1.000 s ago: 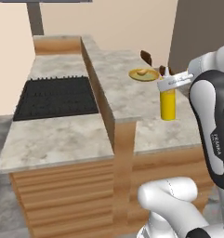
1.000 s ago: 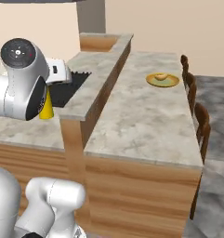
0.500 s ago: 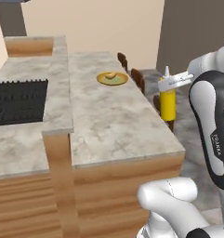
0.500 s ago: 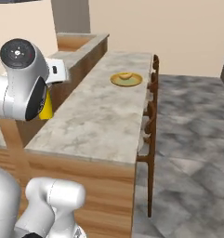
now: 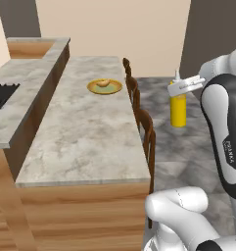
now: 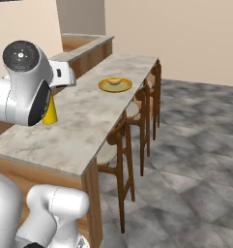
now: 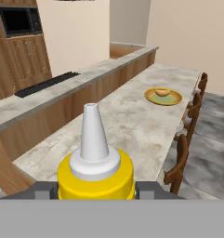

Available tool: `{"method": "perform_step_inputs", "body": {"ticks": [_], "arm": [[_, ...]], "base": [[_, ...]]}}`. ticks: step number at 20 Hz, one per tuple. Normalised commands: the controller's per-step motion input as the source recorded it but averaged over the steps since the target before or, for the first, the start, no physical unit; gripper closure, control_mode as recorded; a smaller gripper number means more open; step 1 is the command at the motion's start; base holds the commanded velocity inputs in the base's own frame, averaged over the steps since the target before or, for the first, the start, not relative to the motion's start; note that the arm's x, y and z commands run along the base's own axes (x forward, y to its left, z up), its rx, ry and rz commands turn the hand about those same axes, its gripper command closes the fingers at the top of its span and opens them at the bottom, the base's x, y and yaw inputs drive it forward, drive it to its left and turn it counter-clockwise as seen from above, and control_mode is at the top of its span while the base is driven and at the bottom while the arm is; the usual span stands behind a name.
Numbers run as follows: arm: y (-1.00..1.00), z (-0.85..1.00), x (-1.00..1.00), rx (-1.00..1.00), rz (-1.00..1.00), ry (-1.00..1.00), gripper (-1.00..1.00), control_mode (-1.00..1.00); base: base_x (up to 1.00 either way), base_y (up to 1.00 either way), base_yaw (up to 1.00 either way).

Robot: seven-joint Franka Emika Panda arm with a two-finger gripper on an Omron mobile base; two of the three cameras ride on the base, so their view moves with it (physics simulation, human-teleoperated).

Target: Move the hot dog bun to the plate on the dining table and place the condiment next to that plate. Then navigate to the fridge and take the sausage and place it on the plate as well.

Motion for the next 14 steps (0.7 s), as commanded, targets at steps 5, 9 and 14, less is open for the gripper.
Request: {"method": "perform_step_inputs", "body": {"ticks": [5,9,14], "arm": [[0.00,0.00,0.00,0.00,0.00,0.00,1.00,1.00],[0.00,0.00,0.00,0.00,0.00,0.00,1.00,1.00],[0.00,0.00,0.00,0.00,0.00,0.00,1.00,1.00]], "base": [[0.38,-1.00,0.40],[0.40,-1.00,0.43],[0.46,-0.93,0.46]]}}
